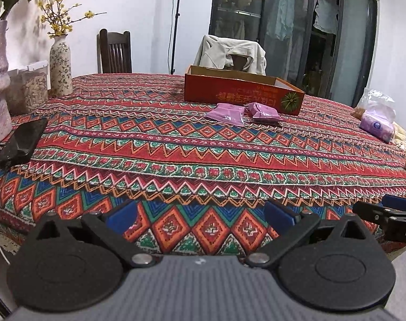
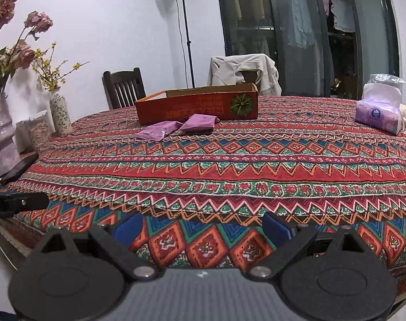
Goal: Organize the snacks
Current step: 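Withdraw both open tools and move toward the last two pink packets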
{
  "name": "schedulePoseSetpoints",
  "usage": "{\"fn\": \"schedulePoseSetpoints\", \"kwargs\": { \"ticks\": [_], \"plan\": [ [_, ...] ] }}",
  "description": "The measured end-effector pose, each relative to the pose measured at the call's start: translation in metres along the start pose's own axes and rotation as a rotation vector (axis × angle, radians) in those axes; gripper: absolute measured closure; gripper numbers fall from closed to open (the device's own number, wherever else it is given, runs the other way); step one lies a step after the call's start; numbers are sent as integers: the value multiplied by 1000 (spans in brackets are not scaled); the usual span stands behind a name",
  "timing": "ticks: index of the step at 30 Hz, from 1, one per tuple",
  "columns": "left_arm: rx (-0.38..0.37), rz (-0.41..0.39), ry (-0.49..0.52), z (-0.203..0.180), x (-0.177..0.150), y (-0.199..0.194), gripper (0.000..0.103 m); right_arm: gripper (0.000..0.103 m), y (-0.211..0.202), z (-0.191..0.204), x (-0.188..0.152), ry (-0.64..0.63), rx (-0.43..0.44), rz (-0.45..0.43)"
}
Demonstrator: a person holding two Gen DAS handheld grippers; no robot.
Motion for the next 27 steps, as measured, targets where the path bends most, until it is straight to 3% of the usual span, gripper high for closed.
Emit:
{"fn": "schedulePoseSetpoints", "kwargs": {
  "ticks": [12,27],
  "plan": [
    [-28,23,11,-7,18,34,0,7,33,-7,17,12,-16,23],
    [-73,35,29,-2,60,105,0,7,107,-3,59,-47,-9,47]
  ]
}}
Point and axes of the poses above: each gripper's, at about its wrist camera, not at the fingertips, and y roughly the way its jaws point, z to its left, x to its top, the point moved 4 cm from there along y, roughly the way its jaws point, and after that the axes turned 6 degrees about -z, right-handed, at the moved point
